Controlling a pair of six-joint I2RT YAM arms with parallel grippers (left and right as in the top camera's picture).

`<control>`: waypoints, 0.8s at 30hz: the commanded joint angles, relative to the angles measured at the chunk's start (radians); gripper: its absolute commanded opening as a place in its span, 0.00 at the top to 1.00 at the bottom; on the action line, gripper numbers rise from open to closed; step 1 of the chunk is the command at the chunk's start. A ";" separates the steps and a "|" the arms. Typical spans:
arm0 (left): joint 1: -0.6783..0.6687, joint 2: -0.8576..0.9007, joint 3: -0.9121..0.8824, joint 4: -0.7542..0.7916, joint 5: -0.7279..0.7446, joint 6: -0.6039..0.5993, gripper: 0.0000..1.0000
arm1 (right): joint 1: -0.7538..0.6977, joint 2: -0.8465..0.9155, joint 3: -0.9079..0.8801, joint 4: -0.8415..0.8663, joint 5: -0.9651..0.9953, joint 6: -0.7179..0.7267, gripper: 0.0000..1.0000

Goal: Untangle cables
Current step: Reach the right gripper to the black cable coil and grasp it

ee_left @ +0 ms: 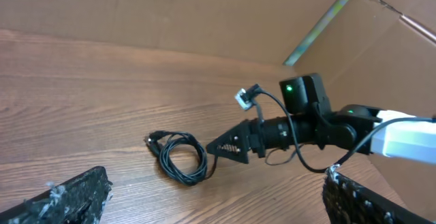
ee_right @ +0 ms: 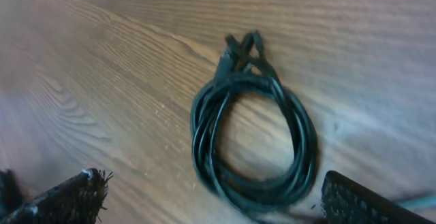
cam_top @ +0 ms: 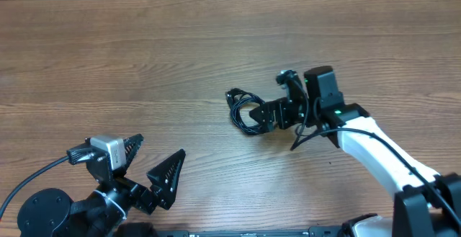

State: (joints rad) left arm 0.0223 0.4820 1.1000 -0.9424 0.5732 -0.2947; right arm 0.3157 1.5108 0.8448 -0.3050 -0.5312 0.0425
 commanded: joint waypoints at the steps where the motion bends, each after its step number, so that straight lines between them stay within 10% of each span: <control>1: 0.008 0.002 -0.005 0.012 -0.008 0.029 0.00 | -0.001 0.022 0.000 0.051 0.019 -0.127 0.00; 11: 0.008 0.002 -0.005 0.016 -0.007 0.029 0.00 | -0.001 0.098 0.000 0.088 0.158 -0.205 0.00; 24: 0.008 0.002 -0.005 0.024 -0.004 0.025 0.00 | 0.000 0.250 0.000 0.098 0.175 -0.146 0.25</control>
State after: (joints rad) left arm 0.0223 0.4820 1.1000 -0.9237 0.5709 -0.2855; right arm 0.3157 1.7401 0.8448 -0.2165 -0.3630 -0.1295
